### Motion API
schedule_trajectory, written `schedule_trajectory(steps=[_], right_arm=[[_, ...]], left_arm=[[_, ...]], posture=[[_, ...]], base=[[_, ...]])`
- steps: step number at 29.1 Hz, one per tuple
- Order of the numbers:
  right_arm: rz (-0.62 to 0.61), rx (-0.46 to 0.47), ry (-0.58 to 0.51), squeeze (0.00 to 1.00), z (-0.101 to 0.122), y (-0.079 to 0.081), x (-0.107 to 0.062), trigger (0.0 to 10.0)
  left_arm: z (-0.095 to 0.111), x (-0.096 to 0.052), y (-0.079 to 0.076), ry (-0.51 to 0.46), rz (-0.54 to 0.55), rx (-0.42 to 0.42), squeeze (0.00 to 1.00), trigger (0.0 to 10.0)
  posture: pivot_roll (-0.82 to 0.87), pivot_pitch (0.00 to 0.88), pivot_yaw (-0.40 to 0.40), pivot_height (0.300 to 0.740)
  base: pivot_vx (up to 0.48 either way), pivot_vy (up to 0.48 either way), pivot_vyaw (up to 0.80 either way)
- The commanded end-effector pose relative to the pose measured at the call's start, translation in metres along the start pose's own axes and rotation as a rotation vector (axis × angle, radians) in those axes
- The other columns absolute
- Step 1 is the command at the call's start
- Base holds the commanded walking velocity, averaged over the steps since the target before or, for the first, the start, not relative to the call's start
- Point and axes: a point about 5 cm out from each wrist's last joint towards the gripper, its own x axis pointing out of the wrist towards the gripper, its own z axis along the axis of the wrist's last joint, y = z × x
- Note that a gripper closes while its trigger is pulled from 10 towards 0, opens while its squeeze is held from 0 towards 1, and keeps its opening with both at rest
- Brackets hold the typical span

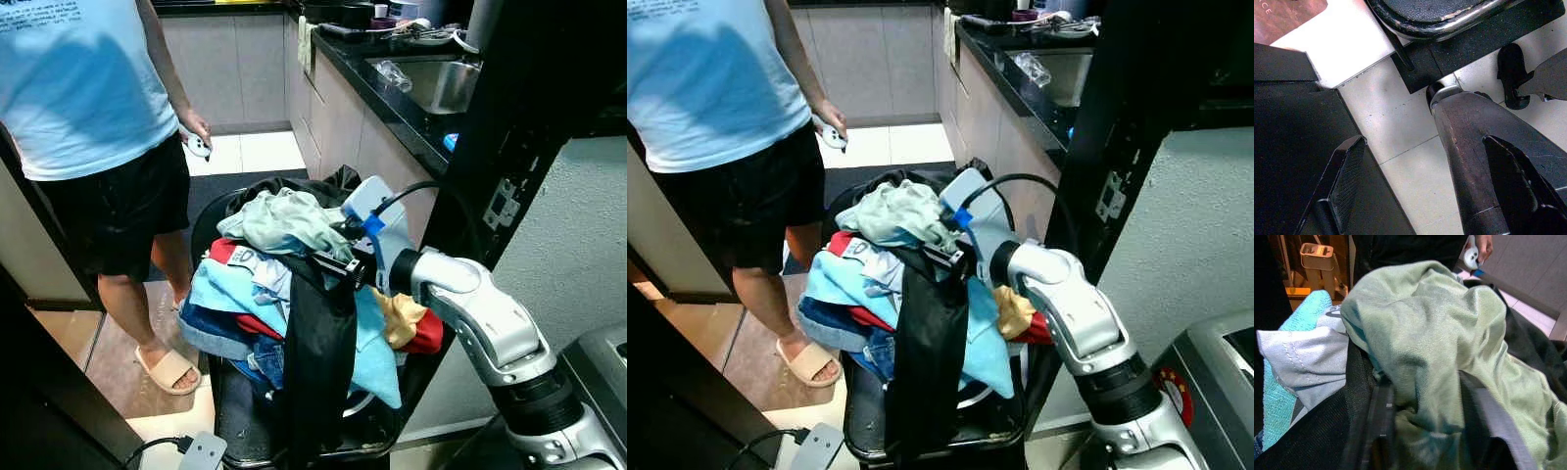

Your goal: Clothes washing

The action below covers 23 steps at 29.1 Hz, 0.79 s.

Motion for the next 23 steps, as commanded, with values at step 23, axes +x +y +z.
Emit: schedule_trajectory(steps=[23], right_arm=[[-0.236,0.445,-0.902,0.0,0.104,-0.054,-0.05,0.0]], left_arm=[[-0.008,-0.001,-0.002,0.04,-0.008,-0.007,0.0,10.0]], posture=[[0.05,0.036,-0.018,0.74]], base=[[0.0,0.0,0.0]])
